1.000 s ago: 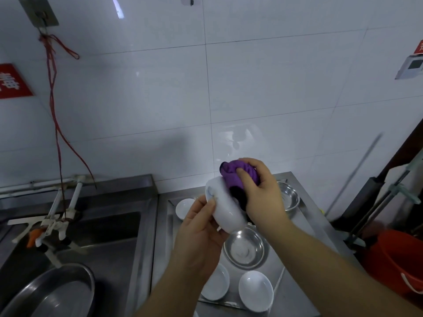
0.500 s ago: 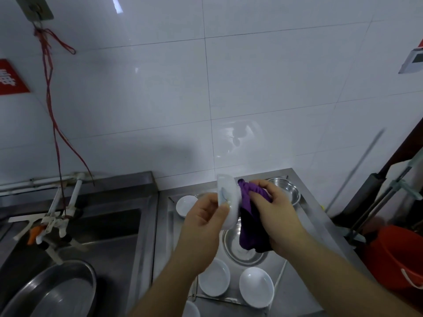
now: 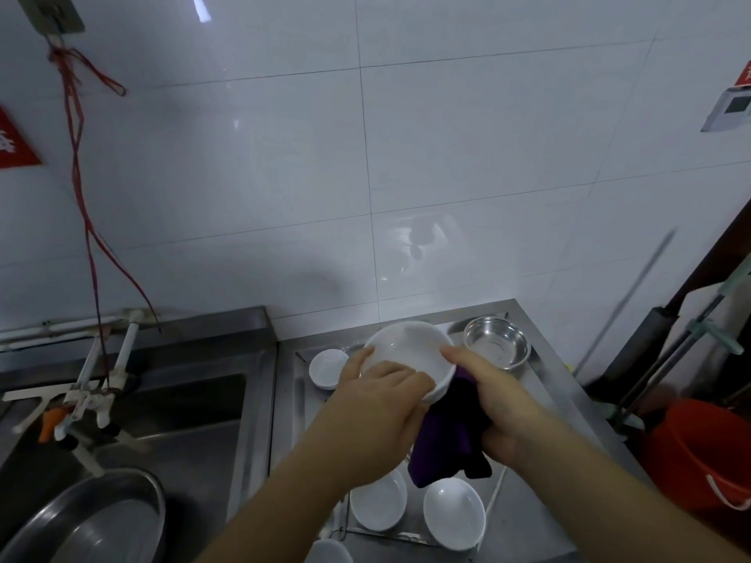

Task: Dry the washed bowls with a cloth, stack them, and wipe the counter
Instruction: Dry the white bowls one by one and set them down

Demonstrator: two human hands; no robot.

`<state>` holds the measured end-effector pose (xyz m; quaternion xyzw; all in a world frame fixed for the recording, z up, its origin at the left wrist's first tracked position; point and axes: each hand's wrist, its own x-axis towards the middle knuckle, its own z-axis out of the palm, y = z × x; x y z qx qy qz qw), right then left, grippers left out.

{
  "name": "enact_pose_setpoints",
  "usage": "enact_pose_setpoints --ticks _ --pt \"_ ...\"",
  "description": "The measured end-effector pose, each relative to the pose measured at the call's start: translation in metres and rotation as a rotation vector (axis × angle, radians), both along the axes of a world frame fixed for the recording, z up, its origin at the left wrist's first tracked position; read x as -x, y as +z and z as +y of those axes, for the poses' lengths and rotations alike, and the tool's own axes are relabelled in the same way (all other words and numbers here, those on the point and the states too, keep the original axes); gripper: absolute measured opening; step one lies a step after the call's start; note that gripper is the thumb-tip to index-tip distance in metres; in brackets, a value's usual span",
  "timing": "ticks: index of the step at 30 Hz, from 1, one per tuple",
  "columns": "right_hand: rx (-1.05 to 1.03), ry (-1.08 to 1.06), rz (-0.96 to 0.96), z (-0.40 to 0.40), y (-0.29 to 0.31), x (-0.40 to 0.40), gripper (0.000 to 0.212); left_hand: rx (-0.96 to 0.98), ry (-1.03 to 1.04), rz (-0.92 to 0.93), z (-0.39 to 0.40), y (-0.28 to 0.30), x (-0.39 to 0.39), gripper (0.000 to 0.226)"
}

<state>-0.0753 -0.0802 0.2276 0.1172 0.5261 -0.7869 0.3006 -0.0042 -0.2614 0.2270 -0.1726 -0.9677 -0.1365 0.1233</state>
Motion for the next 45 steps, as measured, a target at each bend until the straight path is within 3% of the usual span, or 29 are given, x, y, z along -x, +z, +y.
enact_pose_setpoints --ticks 3,6,10,16,18,26,31,45 --pt "0.043 0.005 -0.044 0.0 -0.009 -0.001 0.058 -0.123 0.044 0.103 0.009 -0.004 -0.003 0.03" --pt "0.053 -0.025 -0.053 0.001 -0.017 0.002 0.056 -0.458 0.278 0.094 0.013 -0.006 0.0 0.043" --pt "0.044 -0.073 -0.033 0.014 -0.026 0.009 0.039 -1.117 0.54 -0.158 0.012 -0.009 0.014 0.017" --pt "-0.016 -0.097 -0.027 0.049 -0.04 0.023 0.036 -1.53 0.561 -0.522 0.026 -0.027 0.037 0.022" --pt "-0.042 -0.124 -0.031 0.066 -0.046 0.031 0.041 -1.562 0.576 -0.594 0.034 -0.035 0.048 0.013" --pt "-0.193 -0.133 -0.018 0.143 -0.067 0.075 0.034 -1.524 0.626 -0.735 0.102 -0.063 0.1 0.02" --pt "-0.235 -0.09 -0.056 0.204 -0.085 0.123 0.009 -1.587 0.676 -0.811 0.159 -0.084 0.142 0.018" --pt "-0.502 0.044 -0.093 0.317 -0.174 0.239 0.021 -1.444 0.751 -0.934 0.27 -0.162 0.241 0.018"
